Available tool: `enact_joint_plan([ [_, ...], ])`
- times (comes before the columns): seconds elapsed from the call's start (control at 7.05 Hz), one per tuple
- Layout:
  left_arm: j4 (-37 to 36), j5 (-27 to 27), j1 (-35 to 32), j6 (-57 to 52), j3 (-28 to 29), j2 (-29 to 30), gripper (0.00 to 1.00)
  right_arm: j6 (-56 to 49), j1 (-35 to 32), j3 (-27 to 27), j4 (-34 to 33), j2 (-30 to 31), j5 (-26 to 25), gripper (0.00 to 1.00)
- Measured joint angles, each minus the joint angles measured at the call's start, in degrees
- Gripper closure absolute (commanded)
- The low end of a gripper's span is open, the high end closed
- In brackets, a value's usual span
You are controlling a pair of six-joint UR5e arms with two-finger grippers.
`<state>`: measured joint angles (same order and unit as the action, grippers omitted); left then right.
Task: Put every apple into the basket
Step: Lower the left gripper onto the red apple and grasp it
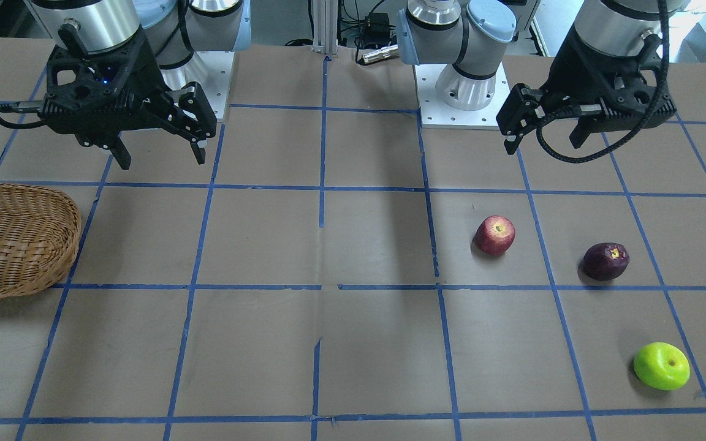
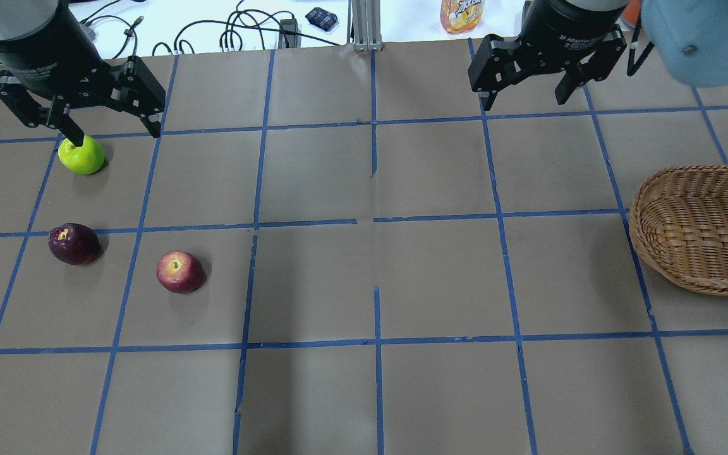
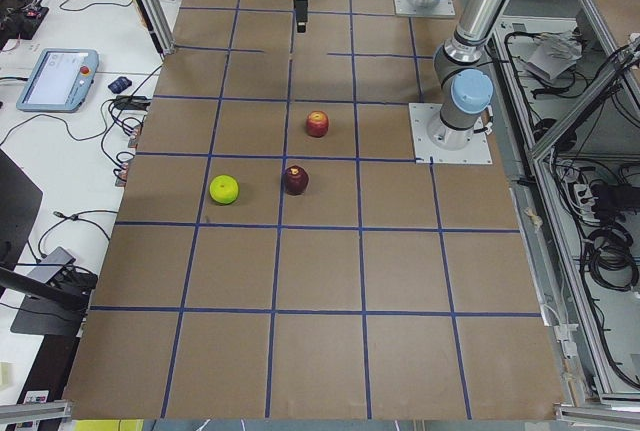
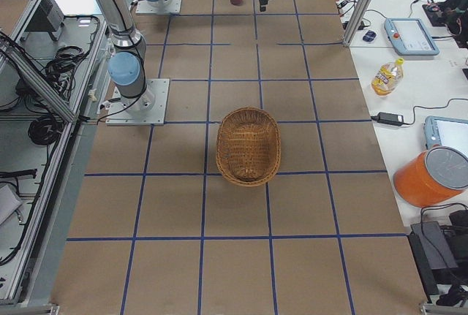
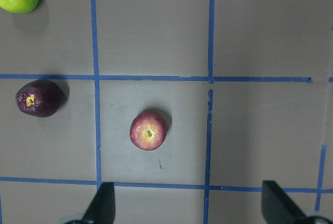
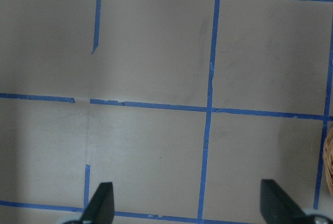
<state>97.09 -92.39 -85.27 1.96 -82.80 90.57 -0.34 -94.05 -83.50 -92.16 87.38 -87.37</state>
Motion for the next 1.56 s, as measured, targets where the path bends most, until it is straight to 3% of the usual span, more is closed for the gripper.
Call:
enact_joint_plan([
  [0.71, 0.38, -0.63, -1.76, -2.68, -2.61, -0.68, 0.00, -0.01, -0.07, 0.26, 1.46, 0.15, -0.04, 0.00],
  [0.99, -2.07, -0.30, 5.54, -9.79, -8.22, 0.13, 0.00, -0.01, -0.14, 0.21, 1.48, 0.16, 0.00, 0.00],
  [1.56, -27.01, -0.23, 10.54, -17.13, -29.63, 3.62, 0.00, -0.01, -0.07, 0.02, 1.69, 0.27, -0.07, 0.00],
])
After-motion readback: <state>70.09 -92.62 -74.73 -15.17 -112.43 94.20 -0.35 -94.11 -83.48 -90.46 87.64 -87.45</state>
